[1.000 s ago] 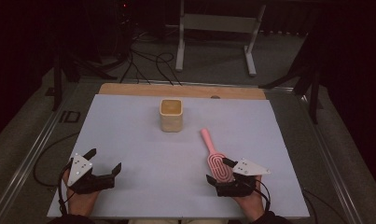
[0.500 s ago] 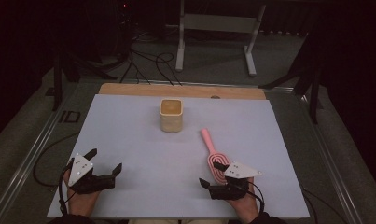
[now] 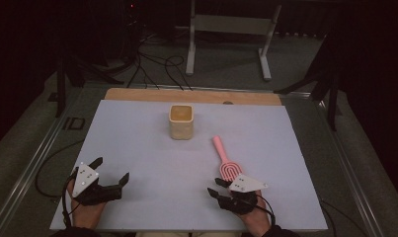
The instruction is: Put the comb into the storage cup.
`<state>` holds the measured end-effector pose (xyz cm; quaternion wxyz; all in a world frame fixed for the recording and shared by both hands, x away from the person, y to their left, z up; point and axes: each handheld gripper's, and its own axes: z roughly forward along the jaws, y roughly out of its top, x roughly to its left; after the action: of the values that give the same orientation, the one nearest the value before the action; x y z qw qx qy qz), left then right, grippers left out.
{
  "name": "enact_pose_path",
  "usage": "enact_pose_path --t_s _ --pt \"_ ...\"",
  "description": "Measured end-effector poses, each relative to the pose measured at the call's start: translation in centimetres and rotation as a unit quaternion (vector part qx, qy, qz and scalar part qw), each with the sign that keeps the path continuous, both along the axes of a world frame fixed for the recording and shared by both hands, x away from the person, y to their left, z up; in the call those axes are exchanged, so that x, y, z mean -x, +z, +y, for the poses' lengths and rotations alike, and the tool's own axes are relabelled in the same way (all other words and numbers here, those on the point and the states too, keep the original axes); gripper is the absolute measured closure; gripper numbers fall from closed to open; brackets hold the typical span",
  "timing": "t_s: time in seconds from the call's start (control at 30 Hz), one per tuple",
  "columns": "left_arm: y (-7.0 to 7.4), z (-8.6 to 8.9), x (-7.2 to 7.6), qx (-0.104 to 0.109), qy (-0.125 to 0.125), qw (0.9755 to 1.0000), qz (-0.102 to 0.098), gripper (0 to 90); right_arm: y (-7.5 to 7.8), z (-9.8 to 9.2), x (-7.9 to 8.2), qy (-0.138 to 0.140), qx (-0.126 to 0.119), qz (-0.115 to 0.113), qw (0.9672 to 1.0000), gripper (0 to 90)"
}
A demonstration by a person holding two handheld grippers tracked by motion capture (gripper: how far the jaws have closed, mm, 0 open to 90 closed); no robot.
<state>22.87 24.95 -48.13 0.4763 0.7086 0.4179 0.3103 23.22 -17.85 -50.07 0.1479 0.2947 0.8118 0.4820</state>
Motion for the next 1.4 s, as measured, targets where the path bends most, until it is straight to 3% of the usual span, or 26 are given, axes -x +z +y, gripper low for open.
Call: enact_pose_path --t_s 0.13,0.17,0.33,0.77,1.4 --pt "0.0 0.0 0.0 0.000 0.000 1.0000 0.000 0.2 -0.1 0.3 0.1 -0.001 0.014 0.001 0.9999 87.2" --pt "0.0 0.0 0.0 0.000 0.000 1.0000 0.000 0.2 -0.2 0.4 0.1 -0.001 0.018 0.002 0.9998 89.1" --pt "0.0 0.0 0.0 0.000 0.000 1.0000 -0.001 0.2 -0.5 0.9 0.1 -0.008 0.051 0.002 0.9987 89.7" --pt "0.1 0.0 0.1 0.001 0.001 1.0000 -0.001 0.3 -1.1 0.6 -0.3 -0.034 0.090 0.026 0.9950 89.9" --pt "0.1 0.0 0.1 0.002 0.001 1.0000 -0.001 0.3 -1.3 -1.2 -0.7 -0.064 0.098 0.058 0.9914 89.8"
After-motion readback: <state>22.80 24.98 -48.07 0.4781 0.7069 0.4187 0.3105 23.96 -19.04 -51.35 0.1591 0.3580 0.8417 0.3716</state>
